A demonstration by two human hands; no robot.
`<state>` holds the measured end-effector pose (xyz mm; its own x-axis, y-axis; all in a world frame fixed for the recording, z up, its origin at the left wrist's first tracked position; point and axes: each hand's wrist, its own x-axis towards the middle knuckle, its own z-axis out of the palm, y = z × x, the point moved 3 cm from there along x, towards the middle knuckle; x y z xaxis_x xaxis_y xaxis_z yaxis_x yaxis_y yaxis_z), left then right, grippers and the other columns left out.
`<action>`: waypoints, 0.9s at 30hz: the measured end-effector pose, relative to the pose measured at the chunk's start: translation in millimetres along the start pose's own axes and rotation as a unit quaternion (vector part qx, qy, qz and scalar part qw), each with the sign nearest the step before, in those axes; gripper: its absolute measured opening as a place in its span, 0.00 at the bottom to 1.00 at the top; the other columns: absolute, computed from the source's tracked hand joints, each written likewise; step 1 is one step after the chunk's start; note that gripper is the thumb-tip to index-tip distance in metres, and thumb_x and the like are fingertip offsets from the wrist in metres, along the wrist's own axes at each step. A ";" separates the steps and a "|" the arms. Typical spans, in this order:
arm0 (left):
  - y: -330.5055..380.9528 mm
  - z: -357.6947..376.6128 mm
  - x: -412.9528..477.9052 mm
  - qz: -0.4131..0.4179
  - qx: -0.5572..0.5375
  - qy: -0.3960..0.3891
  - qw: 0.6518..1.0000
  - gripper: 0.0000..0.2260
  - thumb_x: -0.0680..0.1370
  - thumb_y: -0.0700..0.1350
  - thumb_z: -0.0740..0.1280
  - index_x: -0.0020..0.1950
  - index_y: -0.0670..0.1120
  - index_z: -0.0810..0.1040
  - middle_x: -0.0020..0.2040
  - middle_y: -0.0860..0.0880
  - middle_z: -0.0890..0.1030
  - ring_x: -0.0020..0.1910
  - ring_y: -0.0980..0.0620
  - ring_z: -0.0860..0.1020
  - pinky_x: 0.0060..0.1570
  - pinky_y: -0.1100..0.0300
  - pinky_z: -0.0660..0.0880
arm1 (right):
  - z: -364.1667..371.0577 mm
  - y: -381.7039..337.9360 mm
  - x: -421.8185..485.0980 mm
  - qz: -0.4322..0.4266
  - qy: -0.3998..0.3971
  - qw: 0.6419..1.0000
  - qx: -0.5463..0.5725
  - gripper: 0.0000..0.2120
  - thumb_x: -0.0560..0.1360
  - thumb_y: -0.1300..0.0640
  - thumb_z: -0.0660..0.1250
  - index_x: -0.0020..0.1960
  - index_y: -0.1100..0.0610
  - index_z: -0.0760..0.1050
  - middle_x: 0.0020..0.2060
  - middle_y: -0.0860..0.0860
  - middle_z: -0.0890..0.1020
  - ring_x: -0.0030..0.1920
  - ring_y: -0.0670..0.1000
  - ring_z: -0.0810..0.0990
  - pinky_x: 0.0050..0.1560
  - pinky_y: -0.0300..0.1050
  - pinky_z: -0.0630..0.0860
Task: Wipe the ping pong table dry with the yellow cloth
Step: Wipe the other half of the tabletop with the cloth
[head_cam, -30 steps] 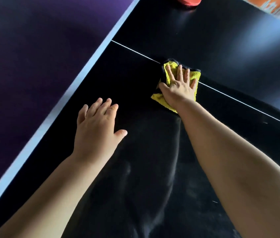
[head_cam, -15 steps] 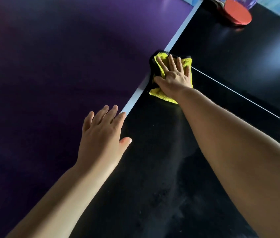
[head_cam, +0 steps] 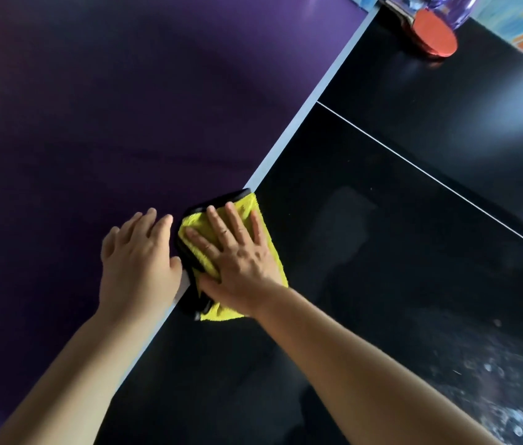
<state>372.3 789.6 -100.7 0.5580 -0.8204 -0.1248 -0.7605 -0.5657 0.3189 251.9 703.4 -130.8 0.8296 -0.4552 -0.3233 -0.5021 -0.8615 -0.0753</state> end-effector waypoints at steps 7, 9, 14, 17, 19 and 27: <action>16.6 -0.9 -10.3 0.012 0.046 -0.001 0.999 0.26 0.71 0.38 0.71 0.69 0.40 0.71 0.69 0.39 0.70 0.70 0.39 0.66 0.67 0.41 0.60 | 11.8 3.1 -30.1 -0.062 -0.010 0.998 0.008 0.33 0.74 0.36 0.43 0.79 0.38 0.42 0.80 0.47 0.40 0.78 0.52 0.33 0.75 0.59 0.33; 26.3 4.0 -11.2 0.020 0.058 -0.006 0.998 0.25 0.72 0.39 0.71 0.68 0.41 0.71 0.68 0.39 0.71 0.70 0.40 0.66 0.67 0.41 0.60 | 9.9 16.9 -28.5 -0.071 -0.008 0.997 0.002 0.35 0.72 0.35 0.39 0.79 0.38 0.43 0.80 0.46 0.41 0.78 0.52 0.34 0.75 0.57 0.31; 61.6 18.0 -11.2 0.042 0.082 -0.033 0.995 0.27 0.72 0.43 0.72 0.69 0.41 0.70 0.69 0.41 0.71 0.70 0.41 0.66 0.68 0.42 0.60 | -1.2 90.6 -19.7 0.018 0.031 0.999 0.027 0.32 0.76 0.37 0.48 0.79 0.37 0.44 0.80 0.45 0.43 0.79 0.50 0.36 0.77 0.56 0.36; 92.5 26.8 -8.5 0.061 0.088 -0.054 0.993 0.30 0.71 0.50 0.72 0.70 0.43 0.68 0.71 0.43 0.69 0.72 0.44 0.63 0.69 0.44 0.58 | -7.0 149.0 -19.8 0.082 0.047 0.995 0.042 0.33 0.78 0.40 0.53 0.79 0.37 0.42 0.80 0.45 0.42 0.78 0.50 0.35 0.77 0.54 0.34; 115.6 32.9 -7.9 0.069 0.082 -0.057 0.993 0.34 0.71 0.53 0.72 0.73 0.44 0.65 0.72 0.44 0.67 0.73 0.45 0.62 0.70 0.46 0.56 | -8.6 189.4 -25.2 0.122 0.058 0.990 0.050 0.34 0.78 0.41 0.54 0.78 0.37 0.41 0.80 0.45 0.41 0.78 0.49 0.34 0.77 0.53 0.34; 192.2 61.5 -22.9 0.119 0.059 -0.085 0.987 0.39 0.74 0.58 0.67 0.77 0.47 0.50 0.77 0.47 0.54 0.76 0.49 0.51 0.73 0.51 0.45 | 3.8 303.5 -86.6 0.252 0.081 0.961 0.081 0.33 0.79 0.43 0.54 0.79 0.39 0.43 0.80 0.46 0.42 0.79 0.50 0.37 0.77 0.52 0.35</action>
<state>193.0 694.6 -94.3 0.3023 -0.9278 -0.2184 -0.9024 -0.3524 0.2481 26.7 482.2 -129.3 0.4919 -0.8458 -0.2067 -0.8705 -0.4822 -0.0987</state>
